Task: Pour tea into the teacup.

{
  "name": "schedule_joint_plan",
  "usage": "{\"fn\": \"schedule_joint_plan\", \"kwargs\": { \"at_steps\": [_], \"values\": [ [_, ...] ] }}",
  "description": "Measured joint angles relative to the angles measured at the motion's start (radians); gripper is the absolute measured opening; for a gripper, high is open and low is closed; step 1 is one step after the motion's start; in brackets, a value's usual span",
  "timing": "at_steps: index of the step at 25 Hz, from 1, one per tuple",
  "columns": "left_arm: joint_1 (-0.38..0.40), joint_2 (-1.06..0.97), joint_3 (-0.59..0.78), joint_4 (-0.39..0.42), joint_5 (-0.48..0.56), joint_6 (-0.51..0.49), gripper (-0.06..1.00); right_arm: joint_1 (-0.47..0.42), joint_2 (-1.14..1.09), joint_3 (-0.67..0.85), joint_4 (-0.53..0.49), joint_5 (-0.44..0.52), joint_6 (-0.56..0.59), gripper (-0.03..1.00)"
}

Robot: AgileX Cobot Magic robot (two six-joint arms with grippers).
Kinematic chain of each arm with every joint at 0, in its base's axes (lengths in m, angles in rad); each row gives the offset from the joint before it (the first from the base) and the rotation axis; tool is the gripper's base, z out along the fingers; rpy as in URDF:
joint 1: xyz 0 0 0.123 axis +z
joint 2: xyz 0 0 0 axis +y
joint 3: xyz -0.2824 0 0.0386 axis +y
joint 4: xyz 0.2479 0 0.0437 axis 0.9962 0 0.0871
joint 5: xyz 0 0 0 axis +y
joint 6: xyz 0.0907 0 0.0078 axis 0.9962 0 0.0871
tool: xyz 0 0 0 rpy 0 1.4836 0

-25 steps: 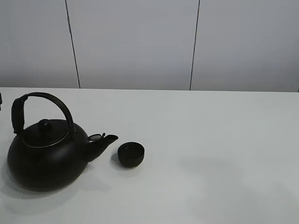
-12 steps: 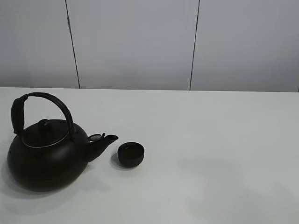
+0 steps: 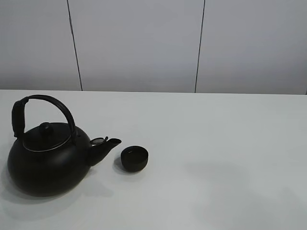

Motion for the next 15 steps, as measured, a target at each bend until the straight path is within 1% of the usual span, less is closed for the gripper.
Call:
{"fn": "schedule_joint_plan", "kwargs": {
  "at_steps": [2,5,7,9,13,15],
  "values": [
    [0.06,-0.001,-0.012,-0.051,0.041,0.076,0.34,0.0,0.0,0.0,0.0,0.0,0.0,0.51],
    [0.099,-0.041,-0.038,-0.097,0.15,0.159,0.34,0.0,0.0,0.0,0.0,0.0,0.0,0.51],
    [0.1,-0.1,-0.062,-0.11,0.227,0.194,0.34,0.0,0.0,0.0,0.0,0.0,0.0,0.51],
    [0.1,-0.191,-0.094,-0.117,0.319,0.206,0.34,0.0,0.0,0.0,0.0,0.0,0.0,0.51],
    [0.066,-0.411,-0.195,-0.119,0.55,0.214,0.34,0.0,0.0,0.0,0.0,0.0,0.0,0.51],
    [0.044,-0.545,-0.257,-0.131,0.683,0.214,0.34,0.0,0.0,0.0,0.0,0.0,0.0,0.51]
  ]
}}
